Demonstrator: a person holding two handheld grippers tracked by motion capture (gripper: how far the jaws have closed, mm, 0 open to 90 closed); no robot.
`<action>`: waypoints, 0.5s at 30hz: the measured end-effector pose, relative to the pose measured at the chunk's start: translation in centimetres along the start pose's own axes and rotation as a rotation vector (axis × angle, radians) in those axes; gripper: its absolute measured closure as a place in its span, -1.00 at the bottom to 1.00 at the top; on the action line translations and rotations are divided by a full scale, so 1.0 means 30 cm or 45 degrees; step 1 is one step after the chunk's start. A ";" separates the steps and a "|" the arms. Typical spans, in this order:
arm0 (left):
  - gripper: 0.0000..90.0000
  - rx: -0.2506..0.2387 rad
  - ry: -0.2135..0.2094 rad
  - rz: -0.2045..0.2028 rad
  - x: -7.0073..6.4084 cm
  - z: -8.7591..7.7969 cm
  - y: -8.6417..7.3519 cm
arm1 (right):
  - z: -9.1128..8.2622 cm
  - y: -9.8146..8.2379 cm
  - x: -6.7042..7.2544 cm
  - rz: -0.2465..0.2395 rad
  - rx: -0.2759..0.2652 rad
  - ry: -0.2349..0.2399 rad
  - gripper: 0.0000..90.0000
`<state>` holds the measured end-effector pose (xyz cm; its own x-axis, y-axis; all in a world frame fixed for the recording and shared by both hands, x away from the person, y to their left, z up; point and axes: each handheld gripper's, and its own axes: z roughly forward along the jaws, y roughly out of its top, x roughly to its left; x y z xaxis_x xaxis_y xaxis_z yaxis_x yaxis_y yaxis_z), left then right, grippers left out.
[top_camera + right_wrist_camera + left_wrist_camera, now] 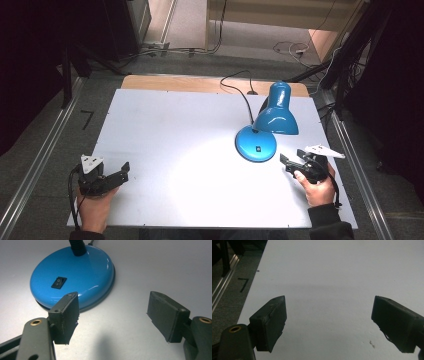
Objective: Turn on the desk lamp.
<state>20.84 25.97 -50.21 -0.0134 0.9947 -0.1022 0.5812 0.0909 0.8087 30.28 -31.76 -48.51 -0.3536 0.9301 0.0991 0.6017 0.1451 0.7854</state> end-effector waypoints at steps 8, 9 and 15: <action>-0.70 -0.006 -0.003 0.000 0.000 -0.001 0.000 | -0.026 -0.033 -0.055 0.014 0.016 -0.072 -0.50; -0.70 -0.006 -0.003 0.000 0.000 -0.001 0.000 | -0.030 -0.036 -0.060 0.021 0.016 -0.081 -0.50; -0.70 -0.005 -0.004 -0.001 0.000 -0.001 0.000 | -0.055 -0.054 -0.088 0.043 0.014 -0.098 -0.51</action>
<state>20.83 25.96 -50.19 -0.0111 0.9944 -0.1049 0.5782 0.0920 0.8107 29.04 -35.00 -49.04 -0.2769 0.9577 0.0780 0.6206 0.1163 0.7755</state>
